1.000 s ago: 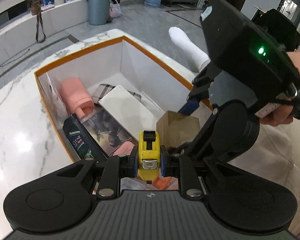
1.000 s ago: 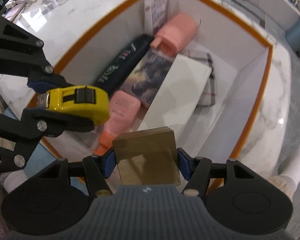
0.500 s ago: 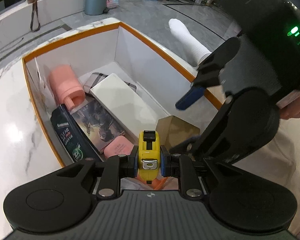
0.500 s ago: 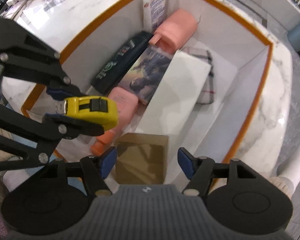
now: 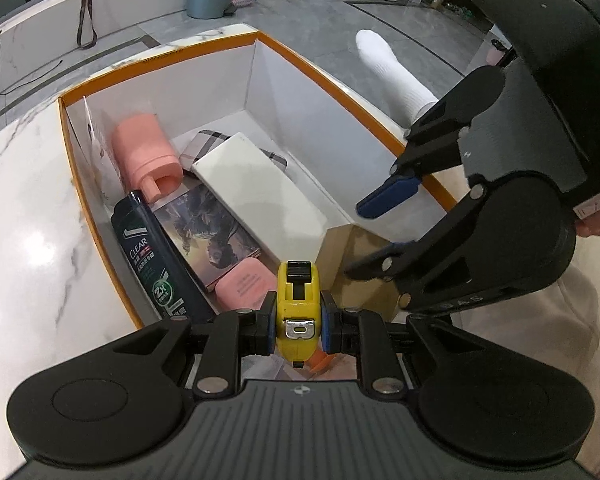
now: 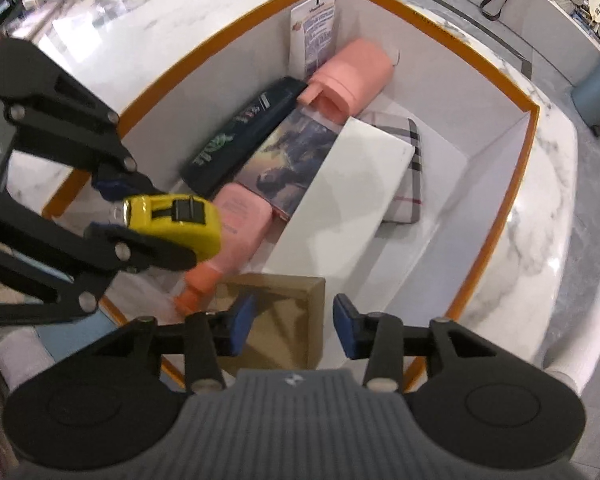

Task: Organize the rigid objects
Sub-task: 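Open both tools to release the tape measure and cardboard into the box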

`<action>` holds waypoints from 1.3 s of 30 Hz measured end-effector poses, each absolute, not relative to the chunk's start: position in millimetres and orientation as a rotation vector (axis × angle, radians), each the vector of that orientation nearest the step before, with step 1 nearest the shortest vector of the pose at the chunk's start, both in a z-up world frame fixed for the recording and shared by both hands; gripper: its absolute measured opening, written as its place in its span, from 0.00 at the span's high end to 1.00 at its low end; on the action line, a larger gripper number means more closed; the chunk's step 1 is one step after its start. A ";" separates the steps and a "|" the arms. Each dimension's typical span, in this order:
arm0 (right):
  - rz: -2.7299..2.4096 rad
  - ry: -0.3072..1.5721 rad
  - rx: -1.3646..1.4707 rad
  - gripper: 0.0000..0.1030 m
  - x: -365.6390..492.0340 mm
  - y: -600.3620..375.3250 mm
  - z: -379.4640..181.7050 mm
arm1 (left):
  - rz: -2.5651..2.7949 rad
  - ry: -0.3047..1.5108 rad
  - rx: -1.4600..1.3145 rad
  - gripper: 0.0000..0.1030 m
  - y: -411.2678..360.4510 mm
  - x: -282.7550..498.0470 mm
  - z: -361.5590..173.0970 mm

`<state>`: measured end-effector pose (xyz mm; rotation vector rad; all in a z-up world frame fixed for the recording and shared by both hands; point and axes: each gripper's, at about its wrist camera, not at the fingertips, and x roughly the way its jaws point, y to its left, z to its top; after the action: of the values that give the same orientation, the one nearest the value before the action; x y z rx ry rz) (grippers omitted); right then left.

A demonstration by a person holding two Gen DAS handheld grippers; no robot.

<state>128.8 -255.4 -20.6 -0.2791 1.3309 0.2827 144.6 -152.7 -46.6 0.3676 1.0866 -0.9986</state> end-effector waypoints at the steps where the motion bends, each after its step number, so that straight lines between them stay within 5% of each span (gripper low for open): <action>1: 0.276 1.331 -0.319 0.64 127.7 -253.2 -19.4 | -0.997 1.088 0.367 0.79 -153.1 144.8 -46.8; 3: 0.247 1.334 -0.387 0.76 125.8 -252.7 -17.8 | -0.996 1.093 0.361 0.79 -155.1 145.3 -47.7; 5: 0.205 1.338 -0.439 0.77 123.8 -255.4 -17.7 | -1.000 1.099 0.353 0.79 -158.2 145.2 -49.1; 22: 0.214 1.260 -0.381 0.71 126.8 -259.8 -17.9 | -0.776 1.332 0.149 0.79 -175.5 164.4 -82.5; 39: 0.208 1.235 -0.395 0.62 112.2 -249.2 1.0 | -0.773 1.171 0.188 0.70 -154.7 147.8 -31.4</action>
<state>112.2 -249.2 1.0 -0.3954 1.2349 0.2084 147.8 -154.7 -31.4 0.1875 1.1714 -0.7735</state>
